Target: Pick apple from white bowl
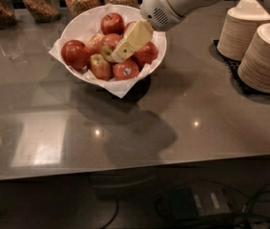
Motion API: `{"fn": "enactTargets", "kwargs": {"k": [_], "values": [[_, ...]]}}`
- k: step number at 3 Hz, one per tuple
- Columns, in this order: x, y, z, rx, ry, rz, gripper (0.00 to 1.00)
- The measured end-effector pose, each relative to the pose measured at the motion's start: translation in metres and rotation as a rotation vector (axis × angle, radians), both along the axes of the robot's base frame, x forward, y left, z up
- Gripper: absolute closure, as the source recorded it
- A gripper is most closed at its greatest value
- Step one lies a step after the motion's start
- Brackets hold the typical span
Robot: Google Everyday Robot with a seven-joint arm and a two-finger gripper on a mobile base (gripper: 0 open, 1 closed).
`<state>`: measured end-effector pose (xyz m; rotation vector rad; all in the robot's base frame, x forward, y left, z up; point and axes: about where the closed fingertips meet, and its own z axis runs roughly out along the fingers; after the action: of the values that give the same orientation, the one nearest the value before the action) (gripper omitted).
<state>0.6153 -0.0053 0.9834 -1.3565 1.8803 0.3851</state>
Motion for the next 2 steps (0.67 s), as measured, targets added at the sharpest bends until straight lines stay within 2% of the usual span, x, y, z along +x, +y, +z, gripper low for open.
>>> {"fn": "enactTargets", "kwargs": {"k": [1,2], "values": [[0.01,0.022,-0.012,0.041,-0.001,0.037,0.03],[0.019,0.036,-0.023,0.071,0.005,0.054,0.18]]}}
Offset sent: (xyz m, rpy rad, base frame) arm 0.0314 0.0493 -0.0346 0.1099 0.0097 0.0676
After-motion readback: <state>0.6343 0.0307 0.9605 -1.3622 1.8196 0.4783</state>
